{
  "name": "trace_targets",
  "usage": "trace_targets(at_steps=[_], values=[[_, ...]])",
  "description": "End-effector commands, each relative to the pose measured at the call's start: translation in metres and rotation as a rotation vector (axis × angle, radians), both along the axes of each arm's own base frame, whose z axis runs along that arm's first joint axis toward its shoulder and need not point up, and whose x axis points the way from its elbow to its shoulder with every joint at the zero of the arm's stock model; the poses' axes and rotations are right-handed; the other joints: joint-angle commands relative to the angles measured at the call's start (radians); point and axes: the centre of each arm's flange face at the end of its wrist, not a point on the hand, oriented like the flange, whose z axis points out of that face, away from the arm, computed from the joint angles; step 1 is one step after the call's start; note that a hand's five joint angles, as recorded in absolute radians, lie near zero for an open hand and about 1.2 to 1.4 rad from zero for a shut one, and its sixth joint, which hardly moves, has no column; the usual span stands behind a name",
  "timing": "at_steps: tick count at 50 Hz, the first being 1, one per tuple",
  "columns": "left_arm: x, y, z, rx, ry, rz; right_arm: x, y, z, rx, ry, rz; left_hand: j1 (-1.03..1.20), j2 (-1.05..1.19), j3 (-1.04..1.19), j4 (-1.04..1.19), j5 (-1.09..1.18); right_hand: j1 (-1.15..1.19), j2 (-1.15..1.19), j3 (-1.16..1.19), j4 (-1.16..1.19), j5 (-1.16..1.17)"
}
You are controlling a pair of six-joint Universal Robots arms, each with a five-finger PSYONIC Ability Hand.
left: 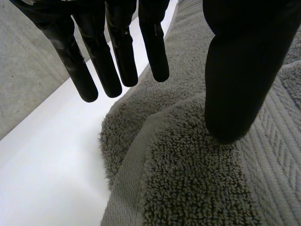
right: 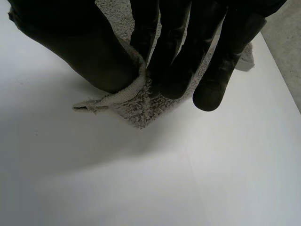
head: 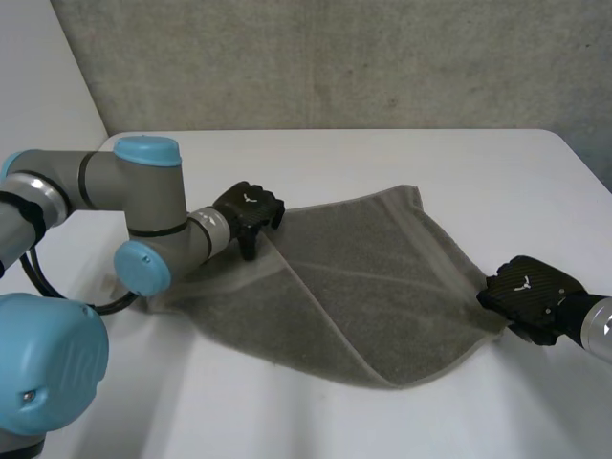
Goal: Fold the towel.
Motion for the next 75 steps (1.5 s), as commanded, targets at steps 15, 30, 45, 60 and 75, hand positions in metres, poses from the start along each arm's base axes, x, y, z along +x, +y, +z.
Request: trace_targets(at_steps=[15, 30, 45, 60, 75], values=[[0.001, 0.001, -0.012, 0.007, -0.072, -0.020, -0.001, -0.003, -0.004, -0.003, 0.000, 0.000, 0.105, 0.107, 0.107, 0.107, 0.108, 0.069, 0.090, 0.063, 0.059, 0.061], [0.004, 0.000, -0.012, -0.031, -0.134, -0.008, -0.002, -0.005, -0.008, 0.008, -0.002, -0.004, 0.577, 0.578, 0.579, 0.579, 0.580, 0.069, 0.090, 0.063, 0.059, 0.061], [0.011, 0.009, 0.071, -0.107, -0.003, 0.086, -0.003, -0.011, -0.004, -0.011, -0.011, -0.018, 0.774, 0.776, 0.776, 0.776, 0.777, 0.069, 0.090, 0.063, 0.059, 0.061], [0.050, 0.056, 0.187, -0.231, 0.135, 0.154, -0.007, -0.042, 0.104, -0.074, -0.365, -0.241, 0.774, 0.776, 0.776, 0.776, 0.777, 0.069, 0.090, 0.063, 0.059, 0.061], [0.133, 0.115, 0.279, -0.339, 0.390, 0.378, -0.002, 0.001, 0.256, -0.308, -0.501, -0.229, 0.774, 0.776, 0.776, 0.776, 0.777, 0.069, 0.090, 0.063, 0.059, 0.061]])
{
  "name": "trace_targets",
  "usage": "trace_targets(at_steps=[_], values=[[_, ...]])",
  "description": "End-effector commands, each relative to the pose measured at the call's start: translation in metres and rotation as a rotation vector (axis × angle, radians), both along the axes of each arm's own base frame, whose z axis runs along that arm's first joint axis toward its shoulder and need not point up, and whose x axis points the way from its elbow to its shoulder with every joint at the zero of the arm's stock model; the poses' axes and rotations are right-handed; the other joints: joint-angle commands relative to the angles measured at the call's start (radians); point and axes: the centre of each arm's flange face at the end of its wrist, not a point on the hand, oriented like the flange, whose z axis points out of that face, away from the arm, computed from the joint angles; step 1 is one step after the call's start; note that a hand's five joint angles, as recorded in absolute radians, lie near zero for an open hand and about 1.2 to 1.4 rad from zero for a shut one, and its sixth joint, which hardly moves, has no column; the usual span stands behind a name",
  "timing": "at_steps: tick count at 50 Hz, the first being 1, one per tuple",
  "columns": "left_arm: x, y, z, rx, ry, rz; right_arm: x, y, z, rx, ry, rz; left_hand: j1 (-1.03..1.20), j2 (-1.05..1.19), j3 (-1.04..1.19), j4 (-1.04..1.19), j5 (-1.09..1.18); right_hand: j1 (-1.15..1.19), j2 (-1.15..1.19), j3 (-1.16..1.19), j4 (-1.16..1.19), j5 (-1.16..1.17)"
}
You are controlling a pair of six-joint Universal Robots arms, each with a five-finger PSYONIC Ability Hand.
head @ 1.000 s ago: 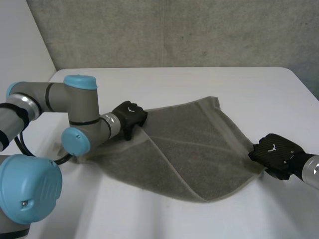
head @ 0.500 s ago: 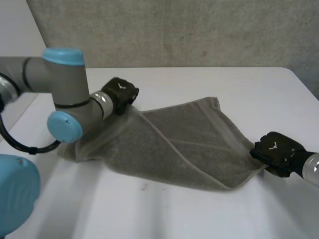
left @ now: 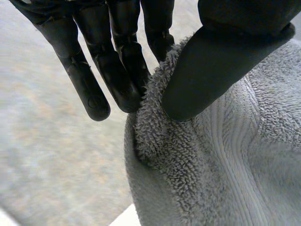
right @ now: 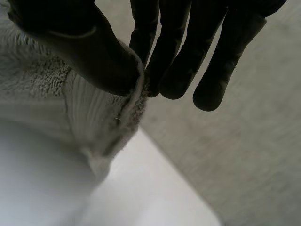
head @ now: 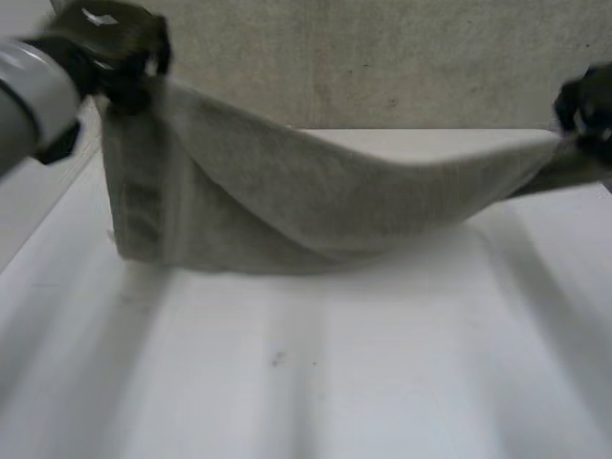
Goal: Fold the towel.
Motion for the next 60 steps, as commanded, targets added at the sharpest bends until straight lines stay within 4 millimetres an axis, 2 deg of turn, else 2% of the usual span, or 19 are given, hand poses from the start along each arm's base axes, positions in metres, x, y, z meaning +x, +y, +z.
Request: trace_targets(at_steps=[1, 8, 14, 20, 27, 30, 32, 35, 36, 37, 38, 40, 46, 49, 54, 56, 57, 59, 60], values=[[0.046, 0.039, 0.035, -0.053, 0.137, 0.112, 0.004, 0.035, 0.064, -0.096, 0.012, 0.001, 0.220, 0.180, 0.181, 0.179, 0.204, 0.068, 0.085, 0.063, 0.059, 0.061], [0.060, 0.052, 0.019, 0.003, 0.172, 0.149, 0.008, 0.051, 0.079, -0.066, 0.032, 0.007, 0.220, 0.180, 0.181, 0.179, 0.204, 0.068, 0.085, 0.063, 0.059, 0.061], [0.055, 0.050, -0.023, 0.138, 0.139, 0.145, 0.008, 0.040, 0.051, 0.046, 0.103, 0.023, 0.220, 0.180, 0.181, 0.179, 0.204, 0.068, 0.085, 0.063, 0.059, 0.061], [0.047, 0.002, -0.070, 0.202, 0.116, 0.158, 0.035, 0.012, 0.004, 0.161, 0.204, 0.073, 0.220, 0.180, 0.181, 0.179, 0.204, 0.068, 0.085, 0.063, 0.059, 0.061], [0.024, -0.053, -0.093, 0.202, 0.108, 0.126, 0.068, -0.027, -0.037, 0.183, 0.312, 0.042, 0.220, 0.180, 0.181, 0.179, 0.204, 0.068, 0.085, 0.063, 0.059, 0.061], [0.008, -0.079, -0.081, 0.126, 0.126, 0.095, 0.079, -0.058, -0.038, 0.078, 0.288, 0.014, 0.220, 0.180, 0.181, 0.179, 0.204, 0.068, 0.085, 0.063, 0.059, 0.061], [-0.003, -0.103, -0.051, -0.012, 0.169, 0.067, 0.086, -0.092, -0.011, -0.139, 0.205, -0.042, 0.220, 0.180, 0.181, 0.179, 0.204, 0.068, 0.085, 0.063, 0.059, 0.061], [-0.007, -0.112, -0.027, -0.115, 0.207, 0.056, 0.087, -0.103, 0.009, -0.251, 0.141, -0.076, 0.220, 0.180, 0.181, 0.179, 0.204, 0.068, 0.085, 0.063, 0.059, 0.061], [-0.010, -0.118, -0.003, -0.222, 0.245, 0.043, 0.086, -0.110, 0.035, -0.371, 0.064, -0.118, 0.220, 0.180, 0.181, 0.179, 0.204, 0.068, 0.085, 0.063, 0.059, 0.061], [-0.015, -0.117, 0.021, -0.318, 0.293, 0.019, 0.085, -0.110, 0.062, -0.479, -0.008, -0.142, 0.220, 0.180, 0.181, 0.179, 0.204, 0.068, 0.085, 0.063, 0.059, 0.061], [-0.015, -0.117, 0.021, -0.319, 0.294, 0.019, 0.085, -0.110, 0.062, -0.480, -0.009, -0.142, 0.220, 0.180, 0.181, 0.179, 0.204, 0.068, 0.085, 0.063, 0.059, 0.061], [-0.020, -0.113, 0.055, -0.443, 0.396, -0.028, 0.086, -0.101, 0.098, -0.621, -0.104, -0.148, 0.220, 0.180, 0.181, 0.179, 0.204, 0.068, 0.085, 0.063, 0.059, 0.061], [-0.019, -0.110, 0.068, -0.469, 0.486, -0.063, 0.092, -0.081, 0.126, -0.701, -0.151, -0.118, 0.220, 0.180, 0.181, 0.179, 0.204, 0.068, 0.085, 0.063, 0.059, 0.061], [-0.020, -0.113, 0.058, -0.421, 0.491, -0.069, 0.094, -0.082, 0.116, -0.654, -0.135, -0.115, 0.220, 0.180, 0.181, 0.179, 0.204, 0.068, 0.085, 0.063, 0.059, 0.061], [-0.020, -0.124, 0.008, -0.257, 0.445, -0.033, 0.099, -0.091, 0.072, -0.481, -0.079, -0.089, 0.220, 0.180, 0.181, 0.179, 0.204, 0.068, 0.085, 0.063, 0.059, 0.061], [-0.016, -0.130, -0.035, -0.139, 0.407, 0.001, 0.103, -0.097, 0.028, -0.327, -0.030, -0.060, 0.220, 0.180, 0.181, 0.179, 0.204, 0.068, 0.085, 0.063, 0.059, 0.061], [-0.016, -0.130, -0.035, -0.138, 0.407, 0.002, 0.103, -0.097, 0.027, -0.326, -0.029, -0.060, 0.220, 0.180, 0.181, 0.179, 0.204, 0.068, 0.085, 0.063, 0.059, 0.061], [-0.013, -0.133, -0.077, -0.048, 0.373, 0.025, 0.106, -0.098, -0.026, -0.177, 0.035, -0.027, 0.220, 0.180, 0.181, 0.179, 0.204, 0.068, 0.085, 0.063, 0.059, 0.061], [-0.013, -0.133, -0.077, -0.047, 0.373, 0.025, 0.106, -0.098, -0.026, -0.176, 0.035, -0.027, 0.220, 0.180, 0.181, 0.179, 0.204, 0.068, 0.085, 0.063, 0.059, 0.061]])
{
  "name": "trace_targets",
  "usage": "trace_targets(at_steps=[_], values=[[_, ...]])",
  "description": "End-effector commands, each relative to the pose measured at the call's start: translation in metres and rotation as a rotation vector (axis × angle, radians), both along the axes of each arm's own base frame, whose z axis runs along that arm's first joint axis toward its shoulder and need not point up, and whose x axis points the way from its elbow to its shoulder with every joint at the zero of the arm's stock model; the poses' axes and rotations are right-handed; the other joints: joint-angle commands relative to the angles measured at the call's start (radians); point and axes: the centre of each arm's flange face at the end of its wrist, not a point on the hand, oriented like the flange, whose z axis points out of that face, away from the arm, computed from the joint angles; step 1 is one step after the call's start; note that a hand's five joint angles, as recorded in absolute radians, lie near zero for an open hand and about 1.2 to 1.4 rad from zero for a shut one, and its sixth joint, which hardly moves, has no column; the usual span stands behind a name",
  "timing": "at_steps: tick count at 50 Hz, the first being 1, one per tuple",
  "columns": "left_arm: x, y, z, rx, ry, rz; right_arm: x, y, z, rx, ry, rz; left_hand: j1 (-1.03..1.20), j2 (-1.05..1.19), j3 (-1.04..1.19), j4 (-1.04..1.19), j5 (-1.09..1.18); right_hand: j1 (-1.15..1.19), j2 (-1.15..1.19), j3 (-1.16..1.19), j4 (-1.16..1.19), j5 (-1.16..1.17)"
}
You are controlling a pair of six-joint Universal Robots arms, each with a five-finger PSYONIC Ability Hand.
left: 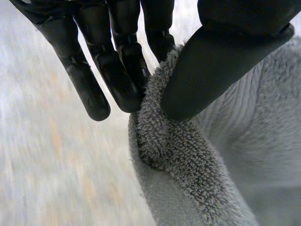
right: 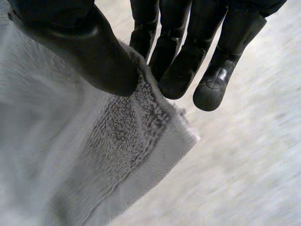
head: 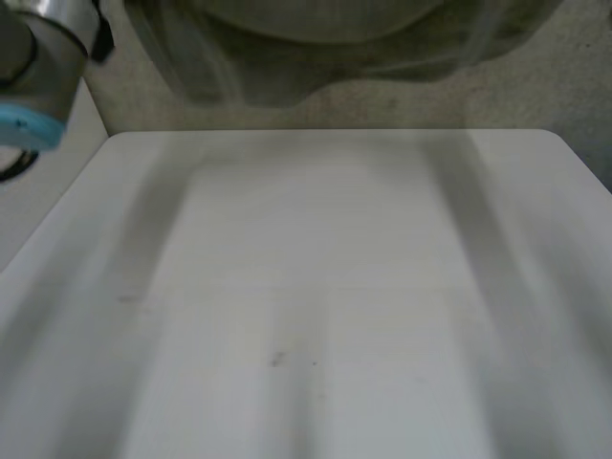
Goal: Fold the towel.
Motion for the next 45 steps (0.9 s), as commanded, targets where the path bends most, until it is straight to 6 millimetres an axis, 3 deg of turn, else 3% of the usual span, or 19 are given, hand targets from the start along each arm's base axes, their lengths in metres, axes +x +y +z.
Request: trace_targets(at_steps=[1, 2, 4, 5, 7, 10, 12, 17, 21, 23, 29, 31, 32, 36, 37, 39, 40, 42, 45], values=[[0.007, -0.008, -0.106, 0.258, -0.087, 0.018, 0.008, -0.005, -0.125, 0.375, 0.160, 0.056, 0.219, 0.179, 0.180, 0.178, 0.204, 0.065, 0.076, 0.063, 0.059, 0.061], [0.007, -0.008, -0.106, 0.258, -0.087, 0.018, 0.008, -0.005, -0.126, 0.376, 0.160, 0.056, 0.219, 0.179, 0.180, 0.178, 0.204, 0.065, 0.076, 0.063, 0.059, 0.061], [0.007, -0.008, -0.155, 0.318, -0.109, 0.017, 0.009, -0.002, -0.177, 0.458, 0.250, 0.075, 0.219, 0.179, 0.180, 0.178, 0.204, 0.065, 0.076, 0.063, 0.059, 0.061], [0.007, -0.008, -0.156, 0.318, -0.109, 0.017, 0.009, -0.002, -0.177, 0.459, 0.251, 0.075, 0.219, 0.179, 0.180, 0.178, 0.204, 0.065, 0.076, 0.063, 0.059, 0.061], [0.007, -0.007, -0.198, 0.344, -0.143, 0.024, 0.008, 0.001, -0.226, 0.520, 0.329, 0.080, 0.219, 0.179, 0.180, 0.178, 0.204, 0.065, 0.076, 0.063, 0.059, 0.061], [0.008, -0.005, -0.218, 0.359, -0.175, 0.031, 0.008, 0.004, -0.245, 0.542, 0.361, 0.079, 0.219, 0.179, 0.180, 0.178, 0.204, 0.065, 0.076, 0.063, 0.059, 0.061], [0.009, 0.001, -0.249, 0.377, -0.263, 0.047, 0.006, 0.008, -0.272, 0.589, 0.404, 0.077, 0.219, 0.179, 0.180, 0.178, 0.204, 0.065, 0.076, 0.063, 0.059, 0.061], [0.012, 0.013, -0.271, 0.393, -0.405, 0.067, -0.001, 0.013, -0.275, 0.621, 0.405, 0.063, 0.219, 0.179, 0.180, 0.178, 0.204, 0.065, 0.076, 0.063, 0.059, 0.061], [0.016, 0.021, -0.268, 0.387, -0.458, 0.078, -0.004, 0.023, -0.256, 0.601, 0.399, 0.060, 0.219, 0.179, 0.180, 0.178, 0.204, 0.065, 0.076, 0.063, 0.059, 0.061], [0.022, 0.030, -0.248, 0.363, -0.467, 0.094, -0.008, 0.038, -0.237, 0.581, 0.400, 0.056, 0.219, 0.179, 0.180, 0.178, 0.204, 0.065, 0.076, 0.063, 0.059, 0.061], [0.029, 0.056, -0.218, 0.340, -0.467, 0.102, -0.019, 0.064, -0.210, 0.561, 0.396, 0.038, 0.219, 0.179, 0.180, 0.178, 0.204, 0.065, 0.076, 0.063, 0.059, 0.061], [0.036, 0.082, -0.204, 0.350, -0.471, 0.102, -0.036, 0.080, -0.197, 0.570, 0.401, 0.002, 0.219, 0.179, 0.180, 0.178, 0.204, 0.065, 0.076, 0.063, 0.059, 0.061], [0.036, 0.083, -0.204, 0.350, -0.471, 0.102, -0.036, 0.080, -0.197, 0.570, 0.401, 0.002, 0.219, 0.179, 0.180, 0.178, 0.204, 0.065, 0.076, 0.063, 0.059, 0.061], [0.056, 0.124, -0.197, 0.399, -0.488, 0.122, -0.068, 0.104, -0.191, 0.628, 0.462, -0.063, 0.219, 0.179, 0.180, 0.178, 0.204, 0.065, 0.076, 0.063, 0.059, 0.061], [0.056, 0.124, -0.197, 0.399, -0.488, 0.122, -0.068, 0.104, -0.191, 0.628, 0.463, -0.063, 0.219, 0.179, 0.180, 0.178, 0.204, 0.065, 0.076, 0.063, 0.059, 0.061], [0.070, 0.153, -0.190, 0.410, -0.507, 0.150, -0.081, 0.125, -0.186, 0.657, 0.528, -0.080, 0.219, 0.179, 0.180, 0.178, 0.204, 0.065, 0.076, 0.063, 0.059, 0.061], [0.070, 0.153, -0.190, 0.410, -0.507, 0.150, -0.081, 0.126, -0.186, 0.658, 0.528, -0.080, 0.219, 0.179, 0.180, 0.178, 0.204, 0.065, 0.076, 0.063, 0.059, 0.061], [0.082, 0.179, -0.179, 0.382, -0.531, 0.188, -0.087, 0.146, -0.176, 0.651, 0.572, -0.088, 0.219, 0.179, 0.180, 0.178, 0.204, 0.065, 0.076, 0.063, 0.059, 0.061], [0.088, 0.193, -0.172, 0.346, -0.543, 0.192, -0.090, 0.156, -0.169, 0.630, 0.580, -0.085, 0.219, 0.179, 0.180, 0.178, 0.204, 0.065, 0.076, 0.063, 0.059, 0.061]])
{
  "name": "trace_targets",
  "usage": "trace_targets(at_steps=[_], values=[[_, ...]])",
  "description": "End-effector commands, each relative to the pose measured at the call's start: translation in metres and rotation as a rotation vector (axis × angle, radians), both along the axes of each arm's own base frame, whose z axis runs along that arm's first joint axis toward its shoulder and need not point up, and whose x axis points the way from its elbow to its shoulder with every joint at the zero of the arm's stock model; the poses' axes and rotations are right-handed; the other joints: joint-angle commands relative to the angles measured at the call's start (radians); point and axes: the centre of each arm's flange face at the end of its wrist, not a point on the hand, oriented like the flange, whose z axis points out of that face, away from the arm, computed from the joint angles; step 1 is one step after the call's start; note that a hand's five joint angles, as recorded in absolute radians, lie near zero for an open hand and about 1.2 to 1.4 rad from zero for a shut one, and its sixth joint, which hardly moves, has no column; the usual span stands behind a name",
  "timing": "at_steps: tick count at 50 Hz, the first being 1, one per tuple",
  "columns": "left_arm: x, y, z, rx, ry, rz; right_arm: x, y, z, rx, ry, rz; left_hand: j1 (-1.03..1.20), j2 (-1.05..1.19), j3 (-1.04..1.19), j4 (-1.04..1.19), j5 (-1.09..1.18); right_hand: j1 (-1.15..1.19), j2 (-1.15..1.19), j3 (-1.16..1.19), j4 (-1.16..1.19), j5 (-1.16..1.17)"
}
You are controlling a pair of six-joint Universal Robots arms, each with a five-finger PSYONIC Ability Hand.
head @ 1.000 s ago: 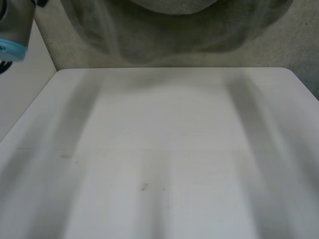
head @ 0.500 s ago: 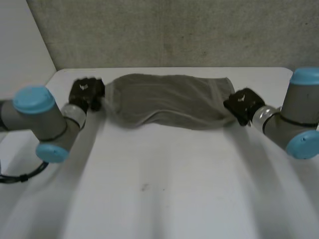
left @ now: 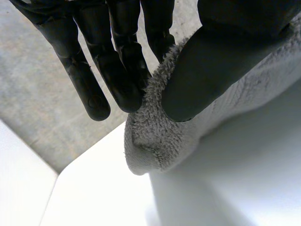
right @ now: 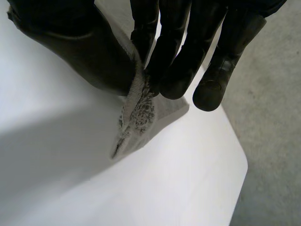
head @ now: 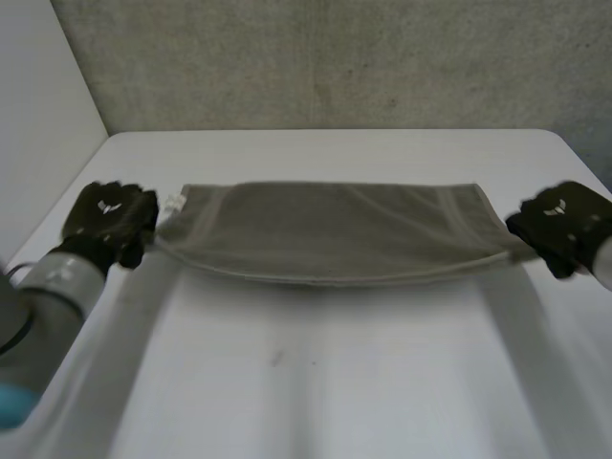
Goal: Fold the towel.
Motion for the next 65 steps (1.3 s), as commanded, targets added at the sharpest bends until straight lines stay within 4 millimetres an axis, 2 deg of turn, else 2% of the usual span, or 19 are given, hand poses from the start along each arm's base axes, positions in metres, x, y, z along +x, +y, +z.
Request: trace_targets(at_steps=[1, 8, 13, 14, 16, 19, 21, 22, 24, 27, 35, 48, 50, 51, 52, 55, 58, 63, 65], values=[[0.021, 0.047, 0.015, -0.054, -0.048, 0.022, -0.013, 0.034, 0.015, -0.007, 0.069, 0.015, 0.216, 0.179, 0.180, 0.178, 0.204, 0.065, 0.076, 0.064, 0.059, 0.061], [0.014, 0.043, 0.007, -0.011, -0.036, -0.080, -0.011, 0.022, 0.011, 0.001, 0.020, 0.079, 0.216, 0.179, 0.180, 0.178, 0.204, 0.065, 0.076, 0.064, 0.059, 0.061], [-0.007, -0.001, -0.007, 0.042, -0.038, -0.128, -0.010, -0.018, -0.016, 0.064, 0.041, 0.053, 0.216, 0.179, 0.180, 0.178, 0.204, 0.065, 0.076, 0.064, 0.059, 0.061], [-0.007, -0.001, -0.007, 0.042, -0.038, -0.128, -0.010, -0.018, -0.016, 0.064, 0.041, 0.053, 0.216, 0.179, 0.180, 0.178, 0.204, 0.065, 0.076, 0.064, 0.059, 0.061], [-0.016, -0.026, -0.019, 0.062, -0.049, -0.110, 0.000, -0.034, -0.026, 0.075, 0.067, 0.053, 0.216, 0.179, 0.180, 0.178, 0.204, 0.065, 0.076, 0.064, 0.059, 0.061], [-0.019, -0.041, -0.024, 0.067, -0.054, -0.085, 0.012, -0.053, -0.042, 0.079, 0.073, 0.060, 0.216, 0.179, 0.180, 0.178, 0.204, 0.065, 0.076, 0.064, 0.059, 0.061], [-0.021, -0.068, -0.033, 0.072, -0.061, -0.037, 0.017, -0.063, -0.048, 0.077, 0.066, 0.059, 0.216, 0.179, 0.180, 0.178, 0.204, 0.065, 0.076, 0.064, 0.059, 0.061], [-0.021, -0.068, -0.033, 0.072, -0.062, -0.037, 0.017, -0.063, -0.048, 0.077, 0.066, 0.059, 0.216, 0.179, 0.180, 0.178, 0.204, 0.065, 0.076, 0.064, 0.059, 0.061], [-0.025, -0.091, -0.045, 0.071, -0.068, -0.016, 0.023, -0.084, -0.060, 0.057, 0.038, 0.051, 0.216, 0.179, 0.180, 0.178, 0.204, 0.065, 0.076, 0.064, 0.059, 0.061], [-0.035, -0.107, -0.056, 0.079, -0.072, -0.019, 0.033, -0.105, -0.073, 0.015, 0.023, 0.050, 0.216, 0.179, 0.180, 0.178, 0.204, 0.065, 0.076, 0.064, 0.059, 0.061], [-0.055, -0.134, -0.069, 0.065, -0.077, -0.029, 0.048, -0.143, -0.091, -0.070, 0.041, 0.009, 0.216, 0.179, 0.180, 0.178, 0.204, 0.065, 0.076, 0.064, 0.059, 0.061], [-0.067, -0.159, -0.076, 0.037, -0.080, 0.005, 0.072, -0.168, -0.095, -0.164, 0.028, 0.033, 0.216, 0.179, 0.180, 0.178, 0.204, 0.065, 0.076, 0.064, 0.059, 0.061], [-0.067, -0.160, -0.075, 0.031, -0.078, 0.009, 0.073, -0.171, -0.095, -0.176, 0.027, 0.033, 0.131, 0.094, 0.095, 0.094, 0.119, 0.065, 0.076, 0.064, 0.059, 0.061], [-0.068, -0.161, -0.075, 0.028, -0.076, 0.010, 0.073, -0.174, -0.098, -0.180, 0.030, 0.027, -0.317, -0.353, -0.353, -0.354, -0.328, -0.134, -0.124, -0.136, -0.140, -0.138], [-0.069, -0.161, -0.075, 0.029, -0.075, 0.011, 0.074, -0.175, -0.101, -0.179, 0.034, 0.021, -1.006, -1.043, -1.042, -1.043, -1.018, -1.122, -1.111, -1.123, -1.128, -1.126], [-0.070, -0.160, -0.075, 0.029, -0.076, 0.014, 0.076, -0.174, -0.103, -0.178, 0.039, 0.019, -0.926, -0.963, -0.962, -0.963, -0.938, -1.157, -1.146, -1.158, -1.163, -1.161], [-0.071, -0.159, -0.073, 0.024, -0.076, 0.026, 0.080, -0.171, -0.100, -0.177, 0.032, 0.016, -1.006, -1.043, -1.042, -1.043, -1.018, -1.157, -1.146, -1.158, -1.163, -1.161], [-0.072, -0.154, -0.066, 0.025, -0.067, 0.043, 0.080, -0.167, -0.078, -0.183, -0.051, -0.010, -1.006, -1.043, -1.042, -1.043, -1.018, -1.157, -1.146, -1.158, -1.163, -1.161], [-0.070, -0.145, -0.052, 0.028, -0.052, 0.060, 0.078, -0.158, -0.061, -0.163, -0.134, -0.027, -1.006, -1.043, -1.042, -1.043, -1.018, -1.157, -1.146, -1.158, -1.163, -1.161]])
